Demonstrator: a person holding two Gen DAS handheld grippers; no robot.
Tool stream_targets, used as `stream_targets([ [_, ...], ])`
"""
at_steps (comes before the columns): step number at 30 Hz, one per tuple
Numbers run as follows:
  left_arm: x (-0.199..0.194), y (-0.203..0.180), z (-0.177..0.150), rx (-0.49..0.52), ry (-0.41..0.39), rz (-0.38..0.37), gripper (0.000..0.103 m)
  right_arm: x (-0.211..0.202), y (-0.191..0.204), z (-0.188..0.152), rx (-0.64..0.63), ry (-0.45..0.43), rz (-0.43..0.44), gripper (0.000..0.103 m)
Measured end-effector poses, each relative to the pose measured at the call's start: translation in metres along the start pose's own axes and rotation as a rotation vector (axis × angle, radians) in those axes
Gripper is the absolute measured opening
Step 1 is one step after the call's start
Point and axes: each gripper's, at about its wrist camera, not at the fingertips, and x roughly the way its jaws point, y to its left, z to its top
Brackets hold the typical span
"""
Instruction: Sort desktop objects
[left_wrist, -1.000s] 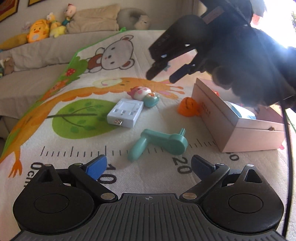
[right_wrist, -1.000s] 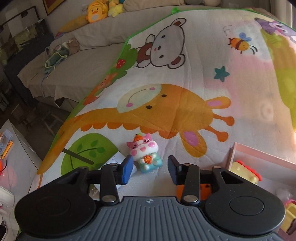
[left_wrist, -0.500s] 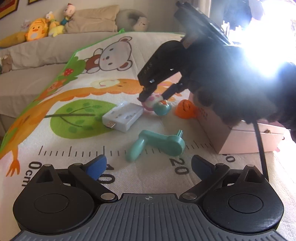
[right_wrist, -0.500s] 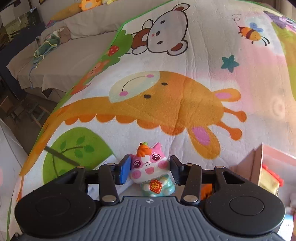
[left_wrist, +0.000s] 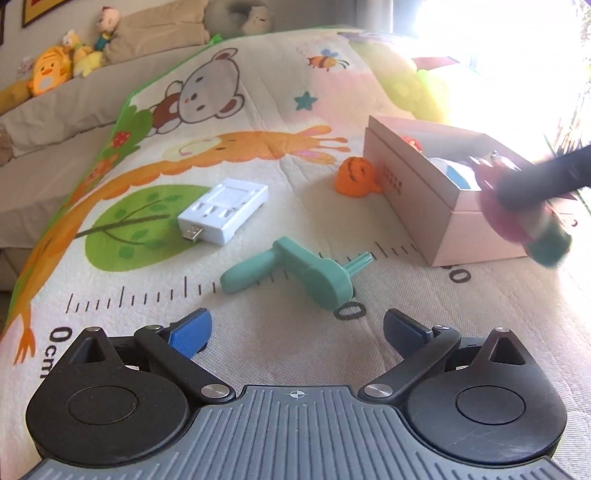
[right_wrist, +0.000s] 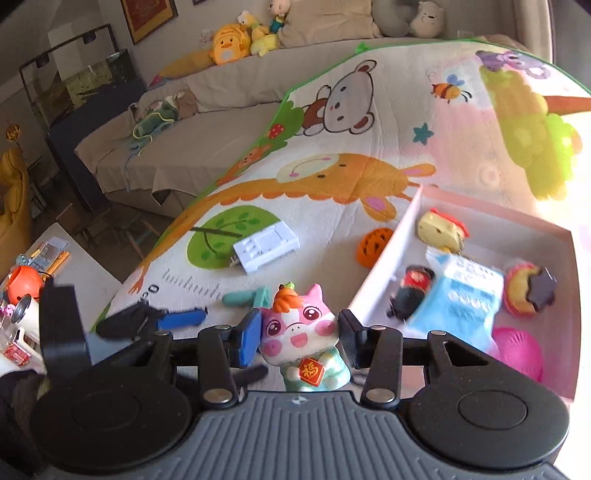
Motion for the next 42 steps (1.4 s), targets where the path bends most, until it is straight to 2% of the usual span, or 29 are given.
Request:
stream_targets([
  [5,-0.004,-0.007,0.004,-0.018,-0.024,0.019,0.102,-0.017,-0.022,-0.058,0.031,0.015,-0.111,0.045],
  [9,-0.004,-0.015,0.014,-0.023,-0.044,0.028,0.102,-0.015,-0.033,-0.086,0.039,-0.041,-0.247,0.048],
  [11,0.001,-0.02,0.019,-0.022,-0.033,0.039,0.101,-0.016,-0.035,-0.095,0.062,-0.072,-0.236,0.053],
  [12,0.004,-0.021,0.02,-0.022,-0.025,0.045,0.099,-0.017,-0.035,-0.097,0.072,-0.087,-0.227,0.06],
  [15,0.019,-0.025,0.026,-0.033,0.023,0.073,0.084,-0.018,-0.032,-0.103,0.069,-0.141,-0.231,0.068],
  [18,0.026,-0.025,0.029,-0.045,0.035,0.089,0.081,-0.017,-0.026,-0.11,0.031,-0.166,-0.242,0.073],
  [20,0.024,-0.026,0.029,-0.038,0.03,0.086,0.068,-0.017,-0.024,-0.115,0.013,-0.184,-0.255,0.076],
  [21,0.023,-0.026,0.029,-0.03,0.03,0.082,0.056,-0.017,-0.024,-0.116,0.015,-0.189,-0.256,0.077],
  [22,0.02,-0.027,0.028,-0.017,0.03,0.082,0.053,-0.016,-0.026,-0.117,0.027,-0.193,-0.255,0.077],
  [27,0.004,-0.031,0.014,0.031,0.033,0.051,0.053,-0.016,-0.035,-0.121,0.093,-0.197,-0.263,0.078],
  [34,-0.04,-0.046,-0.023,0.127,0.051,-0.119,0.054,-0.02,-0.032,-0.123,0.085,-0.201,-0.272,0.081],
  [38,-0.053,-0.046,-0.035,0.132,0.048,-0.117,0.056,-0.021,-0.029,-0.122,0.071,-0.204,-0.263,0.083],
  [42,-0.051,-0.035,-0.035,0.105,0.042,-0.036,0.075,-0.018,-0.023,-0.12,0.051,-0.19,-0.255,0.084],
])
